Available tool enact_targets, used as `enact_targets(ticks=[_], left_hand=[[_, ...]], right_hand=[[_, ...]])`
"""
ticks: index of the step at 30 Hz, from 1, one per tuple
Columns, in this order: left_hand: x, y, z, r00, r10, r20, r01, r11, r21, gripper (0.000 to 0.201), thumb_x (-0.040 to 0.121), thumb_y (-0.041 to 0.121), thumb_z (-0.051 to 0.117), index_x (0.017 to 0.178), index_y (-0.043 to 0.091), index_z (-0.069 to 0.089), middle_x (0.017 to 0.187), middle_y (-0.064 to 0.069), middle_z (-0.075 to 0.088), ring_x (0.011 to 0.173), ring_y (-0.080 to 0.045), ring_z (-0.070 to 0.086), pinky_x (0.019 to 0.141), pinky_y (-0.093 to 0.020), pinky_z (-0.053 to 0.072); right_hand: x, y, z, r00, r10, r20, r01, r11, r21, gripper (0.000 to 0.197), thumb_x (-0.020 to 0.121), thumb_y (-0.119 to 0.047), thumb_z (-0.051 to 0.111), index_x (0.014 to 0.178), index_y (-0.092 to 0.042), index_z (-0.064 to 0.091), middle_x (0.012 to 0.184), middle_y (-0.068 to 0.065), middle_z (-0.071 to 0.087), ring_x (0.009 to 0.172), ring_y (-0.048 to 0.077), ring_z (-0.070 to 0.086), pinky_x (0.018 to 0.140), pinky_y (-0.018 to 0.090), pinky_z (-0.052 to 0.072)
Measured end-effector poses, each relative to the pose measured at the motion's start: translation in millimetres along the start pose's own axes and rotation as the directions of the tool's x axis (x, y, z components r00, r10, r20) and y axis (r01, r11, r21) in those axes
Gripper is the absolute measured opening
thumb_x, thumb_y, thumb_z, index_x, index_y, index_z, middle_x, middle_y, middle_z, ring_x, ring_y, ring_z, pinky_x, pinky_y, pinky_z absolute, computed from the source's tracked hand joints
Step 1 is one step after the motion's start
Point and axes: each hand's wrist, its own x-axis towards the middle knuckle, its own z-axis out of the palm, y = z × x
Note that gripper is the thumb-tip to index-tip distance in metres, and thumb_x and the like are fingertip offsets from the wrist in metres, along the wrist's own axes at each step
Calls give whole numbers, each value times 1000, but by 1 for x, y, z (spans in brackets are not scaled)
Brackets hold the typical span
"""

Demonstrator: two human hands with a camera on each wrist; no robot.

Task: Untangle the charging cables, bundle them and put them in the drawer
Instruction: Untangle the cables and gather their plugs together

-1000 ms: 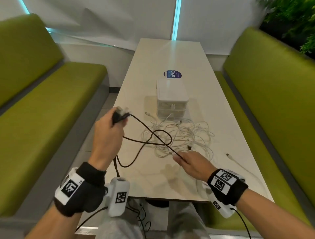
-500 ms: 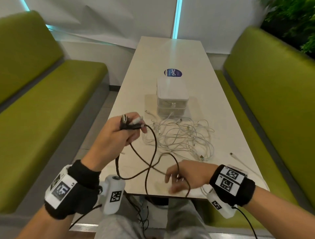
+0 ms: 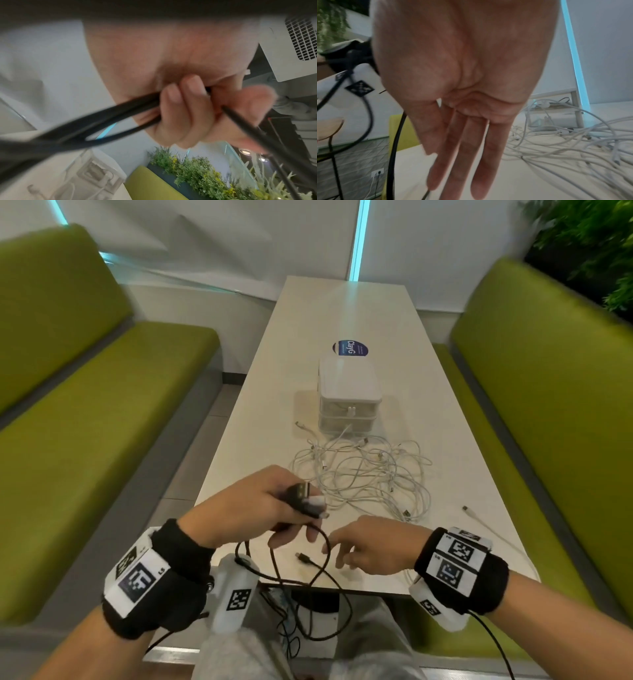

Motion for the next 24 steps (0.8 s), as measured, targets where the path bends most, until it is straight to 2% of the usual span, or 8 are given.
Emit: enact_targets(ticks=[2, 4, 7, 9, 12, 14, 19, 24], left_hand=[[0, 0, 4, 996, -37, 77, 35, 999, 31, 24, 77, 14, 58, 71, -10, 59, 63, -38, 55, 41, -9, 45, 55, -10, 39], [-1, 2, 8, 991, -55, 123, 48, 997, 62, 14, 78, 16, 59, 69, 6, 63, 67, -35, 59, 44, -11, 46, 56, -13, 39], [-6, 11, 13, 987, -43, 153, 43, 999, 0, 10, 78, 6, 53, 71, 8, 61, 62, -11, 65, 42, -10, 46, 52, -14, 38], [-9, 16, 14, 988, -15, 155, 18, 1000, -20, 13, 78, 2, 47, 74, 5, 59, 55, 5, 63, 41, -7, 44, 50, -14, 35], [-13, 18, 12, 992, 14, 125, -12, 1000, -10, 14, 79, 2, 45, 77, 3, 59, 53, 8, 62, 41, -7, 42, 49, -15, 33], [-15, 18, 11, 993, 6, 115, -5, 1000, -11, 15, 81, 3, 45, 78, 2, 59, 51, 8, 61, 41, -6, 42, 48, -14, 33], [-11, 18, 14, 999, -21, -48, 26, 994, 107, 20, 88, -6, 48, 81, -3, 66, 60, 6, 64, 44, 1, 45, 46, -11, 28], [-5, 12, 11, 969, 31, -245, -20, 999, 48, 28, 97, -5, 42, 86, 1, 68, 66, -3, 52, 44, -1, 37, 46, -12, 28]], right_hand=[[-3, -3, -2, 999, -12, 32, 10, 998, 67, 35, 95, -16, 50, 126, -31, 58, 109, -12, 72, 94, 4, 66, 89, 25, 49], [-7, -7, 1, 996, -40, 80, 36, 998, 53, 34, 94, -19, 52, 124, -32, 60, 110, -13, 71, 97, 5, 65, 89, 24, 47], [-10, -14, 13, 964, -66, 256, 66, 998, 9, 34, 92, -18, 55, 123, -28, 64, 119, -10, 69, 108, 10, 61, 95, 25, 44], [-10, -19, 23, 892, -53, 448, 21, 997, 75, 32, 92, -15, 58, 123, -20, 65, 121, 2, 68, 112, 19, 62, 102, 32, 45], [-9, -22, 32, 805, -110, 583, 12, 985, 170, 37, 92, -14, 59, 129, -17, 60, 124, 12, 66, 116, 29, 61, 106, 46, 44], [-11, -21, 33, 804, -117, 584, -39, 968, 249, 44, 90, -3, 58, 133, -13, 56, 126, 14, 65, 110, 23, 64, 106, 45, 45], [-13, -14, 10, 989, -58, 136, 32, 982, 185, 26, 90, -10, 62, 114, -18, 66, 100, -4, 75, 68, -5, 67, 73, 12, 49], [-17, -13, -18, 936, 34, -350, 42, 977, 208, 34, 92, -11, 50, 120, -27, 61, 99, -15, 70, 79, 4, 68, 81, 27, 55]])
